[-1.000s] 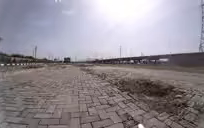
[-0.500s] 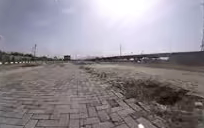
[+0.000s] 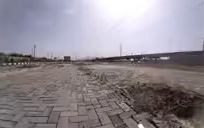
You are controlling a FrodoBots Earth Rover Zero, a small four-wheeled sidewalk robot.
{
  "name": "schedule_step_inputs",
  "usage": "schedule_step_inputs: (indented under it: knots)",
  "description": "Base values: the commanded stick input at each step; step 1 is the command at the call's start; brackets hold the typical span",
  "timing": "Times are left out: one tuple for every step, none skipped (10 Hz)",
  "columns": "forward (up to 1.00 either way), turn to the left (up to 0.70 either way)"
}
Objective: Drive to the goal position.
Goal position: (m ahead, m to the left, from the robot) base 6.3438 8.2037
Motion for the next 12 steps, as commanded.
schedule_step_inputs:
  knots:
    - [1.00, 0.40]
    - [1.00, 0.40]
    - [1.00, 0.40]
    - [1.00, 0.40]
    - [1.00, 0.40]
    - [1.00, 0.40]
    - [1.00, 0.40]
    - [1.00, 0.40]
    - [1.00, 0.38]
    - [1.00, 0.33]
    - [1.00, 0.23]
    - [1.00, 0.00]
